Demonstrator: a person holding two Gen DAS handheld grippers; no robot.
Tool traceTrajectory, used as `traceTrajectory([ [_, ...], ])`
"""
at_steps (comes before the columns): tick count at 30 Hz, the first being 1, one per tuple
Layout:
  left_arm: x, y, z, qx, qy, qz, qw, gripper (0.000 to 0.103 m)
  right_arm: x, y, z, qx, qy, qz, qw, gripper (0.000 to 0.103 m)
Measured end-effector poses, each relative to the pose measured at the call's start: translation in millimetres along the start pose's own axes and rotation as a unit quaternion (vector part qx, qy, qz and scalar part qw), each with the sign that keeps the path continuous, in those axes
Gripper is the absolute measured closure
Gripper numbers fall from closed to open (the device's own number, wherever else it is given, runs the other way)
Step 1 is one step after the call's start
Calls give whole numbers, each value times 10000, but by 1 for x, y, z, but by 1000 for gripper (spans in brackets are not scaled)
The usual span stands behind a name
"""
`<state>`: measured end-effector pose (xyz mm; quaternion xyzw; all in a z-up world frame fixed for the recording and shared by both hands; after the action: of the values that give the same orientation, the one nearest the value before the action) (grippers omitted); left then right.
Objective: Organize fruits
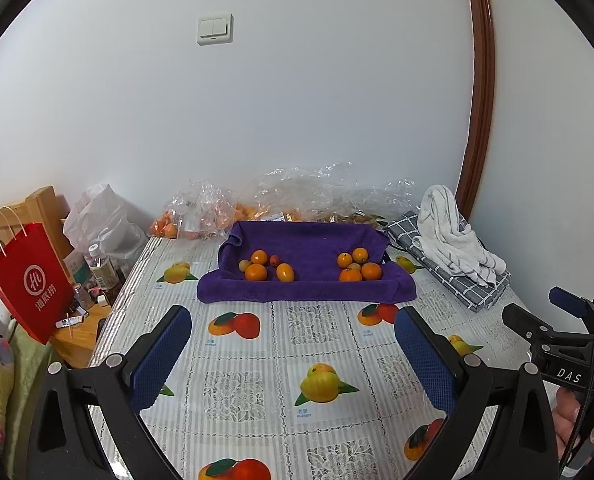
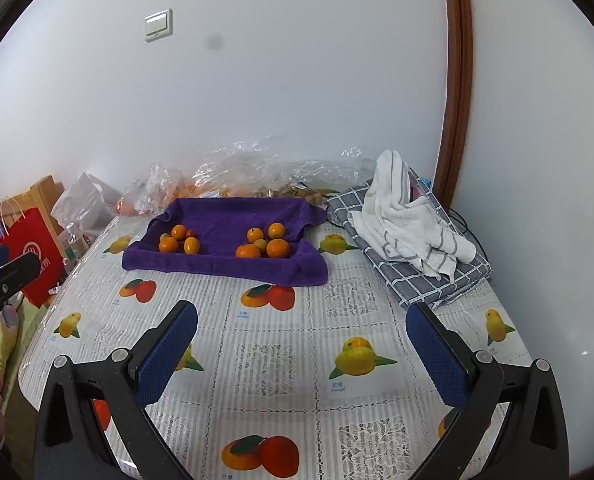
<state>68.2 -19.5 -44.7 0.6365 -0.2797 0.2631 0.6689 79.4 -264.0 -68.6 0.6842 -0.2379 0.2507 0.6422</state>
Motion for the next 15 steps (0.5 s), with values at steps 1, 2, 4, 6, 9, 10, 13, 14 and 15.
traceTrajectory([
  [1,0,0,0,3,-3,-3,10000,1,0,0,0,-7,6,-2,10000,0],
  [2,0,0,0,10,-2,-1,10000,1,0,0,0,-10,6,-4,10000,0],
  [4,-1,0,-1,8,-4,-8,10000,1,0,0,0,-4,7,1,10000,0],
  [6,-1,0,-1,5,-1,-1,10000,1,0,0,0,3,-1,6,10000,0],
  [9,0,0,-1,3,-10,-6,10000,1,0,1,0,11,-7,23,10000,0],
  [10,0,0,-1,11,-7,-5,10000,1,0,1,0,5,-6,29,10000,1],
  [13,-1,1,-1,9,-9,-3,10000,1,0,2,1,22,-22,38,10000,0],
  [14,-1,1,-1,13,-2,-2,10000,1,0,3,1,22,-31,37,10000,0],
  [15,-1,0,-1,13,-1,-3,10000,1,0,2,1,20,-34,31,10000,0],
])
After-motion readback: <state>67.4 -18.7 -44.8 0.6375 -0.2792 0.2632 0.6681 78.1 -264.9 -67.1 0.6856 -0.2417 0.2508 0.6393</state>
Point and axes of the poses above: each gripper's, at about its wrist camera, not at the fingertips, and y roughly against the way its jaws point, z to its right, x to its top, the point moved 10 cm from there along -y, roughly the way its jaws point, and after that the axes turned 12 degrees about -z, right-handed, at the moved point
